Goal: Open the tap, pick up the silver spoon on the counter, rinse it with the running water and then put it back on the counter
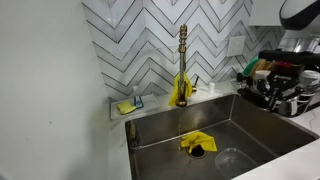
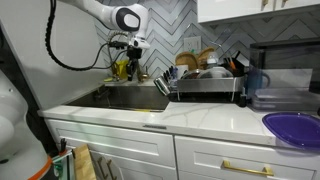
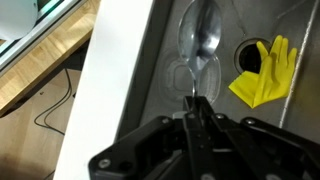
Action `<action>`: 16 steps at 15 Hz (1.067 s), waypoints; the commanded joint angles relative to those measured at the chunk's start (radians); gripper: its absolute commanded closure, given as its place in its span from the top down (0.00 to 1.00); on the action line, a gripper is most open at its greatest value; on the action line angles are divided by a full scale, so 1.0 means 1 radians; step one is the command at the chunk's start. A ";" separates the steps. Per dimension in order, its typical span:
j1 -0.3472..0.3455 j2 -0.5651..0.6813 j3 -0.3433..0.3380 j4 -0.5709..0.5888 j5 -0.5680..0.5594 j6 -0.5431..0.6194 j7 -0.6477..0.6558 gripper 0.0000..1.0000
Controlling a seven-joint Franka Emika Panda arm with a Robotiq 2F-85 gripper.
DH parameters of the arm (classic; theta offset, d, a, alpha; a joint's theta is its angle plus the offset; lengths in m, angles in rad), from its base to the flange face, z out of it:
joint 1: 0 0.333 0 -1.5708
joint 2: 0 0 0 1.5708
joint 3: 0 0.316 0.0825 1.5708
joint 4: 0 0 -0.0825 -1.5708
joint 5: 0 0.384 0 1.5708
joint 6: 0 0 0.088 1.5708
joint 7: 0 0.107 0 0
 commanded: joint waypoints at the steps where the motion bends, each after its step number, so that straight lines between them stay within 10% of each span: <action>1: 0.049 0.142 0.019 0.082 0.017 0.090 0.020 0.02; 16: 0.111 0.255 0.007 0.143 -0.004 0.241 0.006 0.02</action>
